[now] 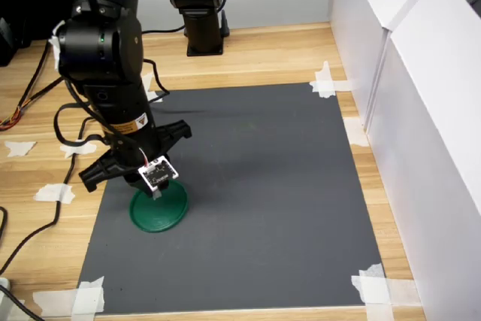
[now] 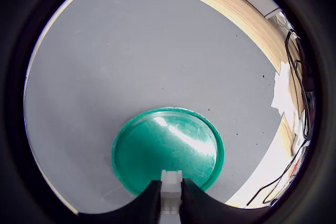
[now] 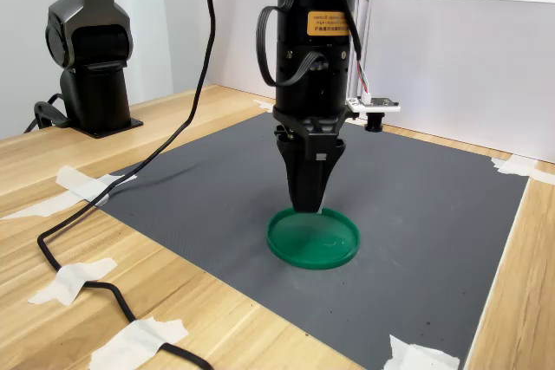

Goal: Grasp a white terminal and put it on the green lid.

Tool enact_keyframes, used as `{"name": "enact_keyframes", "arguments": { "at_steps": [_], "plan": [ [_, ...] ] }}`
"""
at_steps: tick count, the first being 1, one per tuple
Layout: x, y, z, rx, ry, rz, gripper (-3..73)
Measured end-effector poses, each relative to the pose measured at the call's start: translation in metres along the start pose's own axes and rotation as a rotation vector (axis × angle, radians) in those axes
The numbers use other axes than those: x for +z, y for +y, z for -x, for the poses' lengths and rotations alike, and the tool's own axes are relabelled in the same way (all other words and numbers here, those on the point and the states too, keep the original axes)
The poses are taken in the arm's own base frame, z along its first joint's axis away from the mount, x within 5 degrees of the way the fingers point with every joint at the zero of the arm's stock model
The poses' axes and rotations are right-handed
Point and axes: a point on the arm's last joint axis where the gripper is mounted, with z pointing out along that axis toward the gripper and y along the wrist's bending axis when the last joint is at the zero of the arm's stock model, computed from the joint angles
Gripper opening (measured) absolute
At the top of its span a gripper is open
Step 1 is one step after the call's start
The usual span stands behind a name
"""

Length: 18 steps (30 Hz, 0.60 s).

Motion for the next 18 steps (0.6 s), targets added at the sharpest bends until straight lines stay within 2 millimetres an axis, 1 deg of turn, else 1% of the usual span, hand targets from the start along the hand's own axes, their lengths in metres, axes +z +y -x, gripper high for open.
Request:
{"name": "enact_keyframes", "arguments": {
  "at_steps": [6,10,13,18],
  "plan": [
    [0.011,0.001,0.000,-0.029,0.024,0.025,8.6],
    [0.018,0.002,-0.001,-0.053,0.040,0.041,12.3],
    [0.019,0.003,-0.001,-0.057,0.041,0.042,20.0],
    [0.016,0.002,-0.001,-0.056,0.036,0.039,41.0]
  ]
}}
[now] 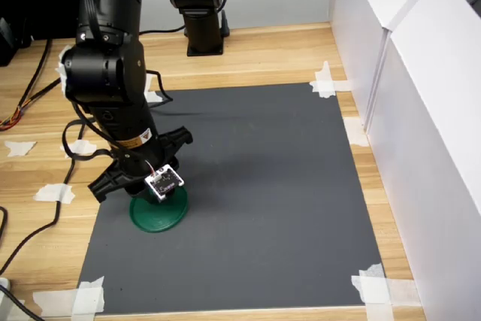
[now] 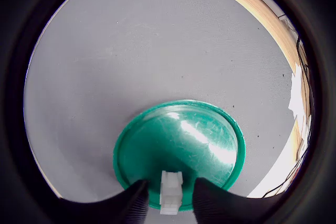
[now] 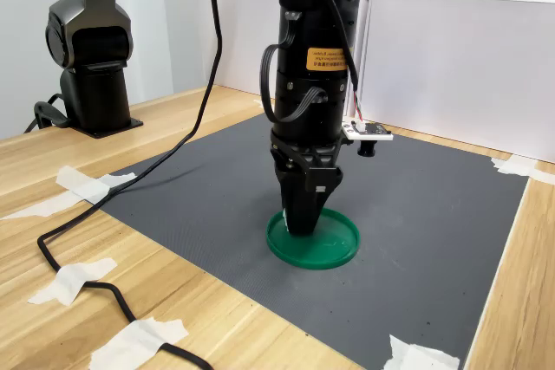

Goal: Grasp a white terminal and put it on the green lid.

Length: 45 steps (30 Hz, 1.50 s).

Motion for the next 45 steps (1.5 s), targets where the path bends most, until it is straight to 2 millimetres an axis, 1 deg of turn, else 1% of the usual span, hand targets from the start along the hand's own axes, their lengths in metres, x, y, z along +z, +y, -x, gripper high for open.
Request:
{"name": "enact_keyframes", "arguments": {
  "at_steps": [2,4,6,7,9,13,15,18,20,22,26,28,29,31,34,37,41,45],
  "plan": [
    [-0.005,0.000,0.000,0.000,-0.009,-0.009,48.6],
    [-0.013,-0.001,0.000,0.000,-0.022,-0.022,53.6],
    [-0.024,0.000,0.000,0.007,-0.048,-0.035,56.4],
    [-0.030,0.000,0.000,0.012,-0.062,-0.041,57.0],
    [-0.048,0.002,0.000,0.028,-0.109,-0.058,57.6],
    [-0.091,0.007,-0.003,0.066,-0.218,-0.102,57.3],
    [-0.113,0.010,-0.007,0.088,-0.268,-0.128,55.3],
    [-0.140,0.016,-0.012,0.127,-0.332,-0.162,49.0],
    [-0.155,0.019,-0.015,0.161,-0.373,-0.177,41.9],
    [-0.172,0.024,-0.020,0.193,-0.415,-0.194,32.9],
    [-0.208,0.036,-0.031,0.245,-0.512,-0.240,11.7],
    [-0.226,0.043,-0.038,0.273,-0.578,-0.260,4.1],
    [-0.235,0.049,-0.042,0.296,-0.622,-0.270,1.8],
    [-0.252,0.063,-0.054,0.347,-0.713,-0.289,-0.1],
    [-0.261,0.083,-0.072,0.458,-0.852,-0.314,-1.2],
    [-0.258,0.103,-0.092,0.602,-0.987,-0.308,-1.6],
    [-0.236,0.131,-0.116,0.734,-1.043,-0.265,-1.6],
    [-0.212,0.155,-0.137,0.773,-1.029,-0.239,-1.6]
  ]
}}
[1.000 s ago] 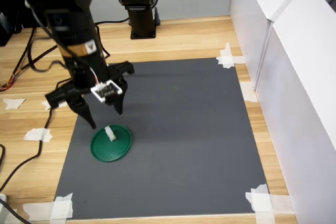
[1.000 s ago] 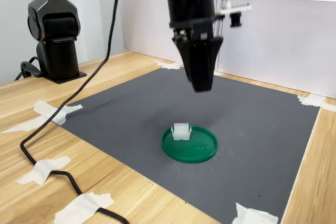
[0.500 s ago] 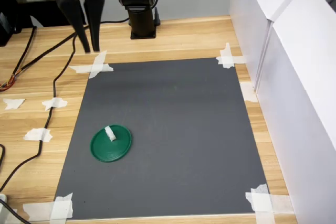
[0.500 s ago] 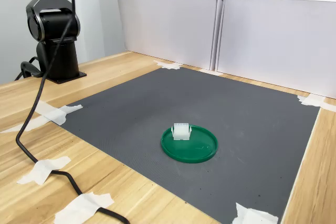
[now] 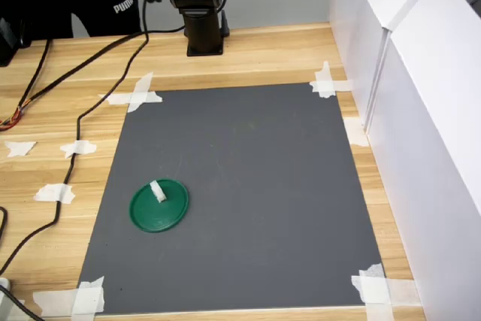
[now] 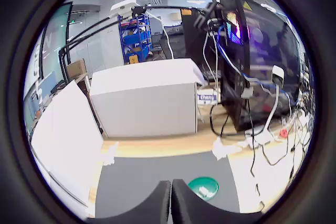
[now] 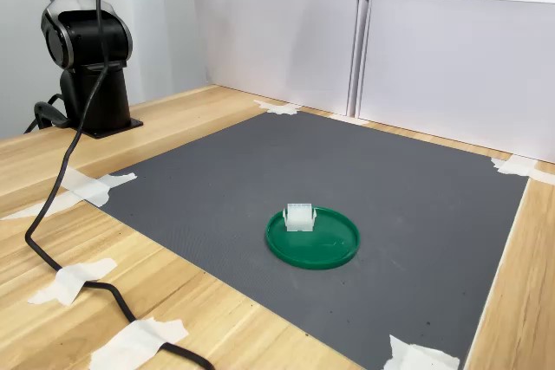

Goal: Grasp a white terminal and put it on the green lid.

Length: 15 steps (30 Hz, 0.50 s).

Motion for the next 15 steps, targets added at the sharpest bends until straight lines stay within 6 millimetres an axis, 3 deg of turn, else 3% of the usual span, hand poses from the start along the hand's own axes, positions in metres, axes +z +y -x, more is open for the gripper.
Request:
{"name": "enact_keyframes", "arguments": {
  "at_steps": [7,15],
  "plan": [
    [-0.013,-0.001,-0.057,0.014,0.059,-0.003,-1.6],
    [-0.036,-0.001,-0.104,0.009,0.010,-0.001,-1.6]
  ]
}}
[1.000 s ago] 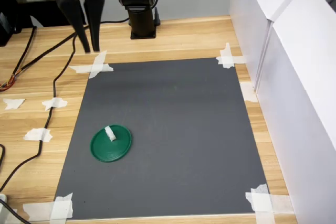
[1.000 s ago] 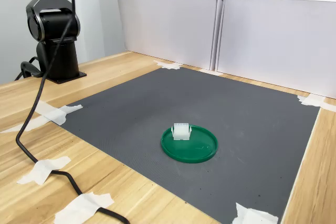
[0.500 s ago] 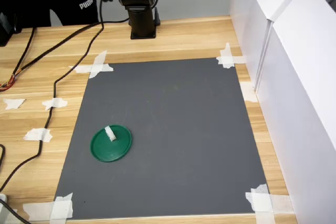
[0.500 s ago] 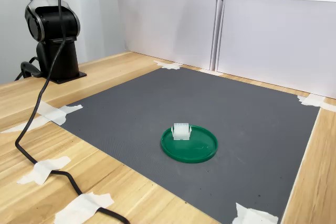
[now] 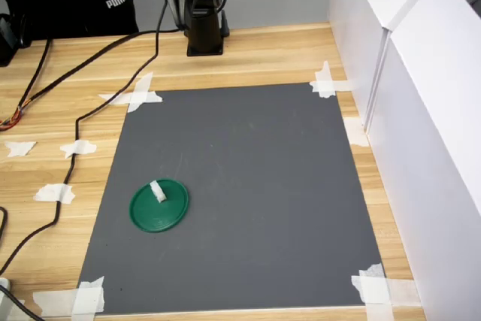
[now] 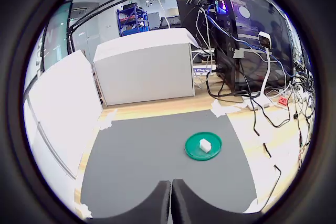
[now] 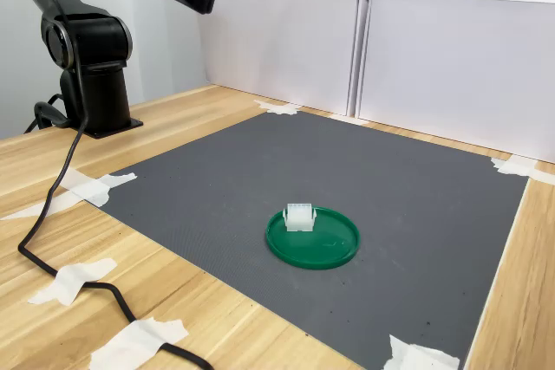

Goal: Grasp a white terminal and put it on the green lid.

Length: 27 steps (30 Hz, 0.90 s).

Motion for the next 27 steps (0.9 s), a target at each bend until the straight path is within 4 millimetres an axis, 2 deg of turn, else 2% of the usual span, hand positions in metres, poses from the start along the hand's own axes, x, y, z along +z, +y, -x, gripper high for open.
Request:
{"name": "enact_keyframes", "arguments": {
  "at_steps": [6,13,19,27],
  "plan": [
    [-0.016,0.001,-0.029,-0.011,-0.065,0.010,-1.6],
    [-0.032,0.003,-0.047,-0.029,-0.163,0.025,-1.6],
    [-0.023,0.000,-0.066,-0.024,-0.109,0.024,-1.6],
    [-0.022,0.000,-0.067,-0.023,-0.101,0.025,-1.6]
  ]
}}
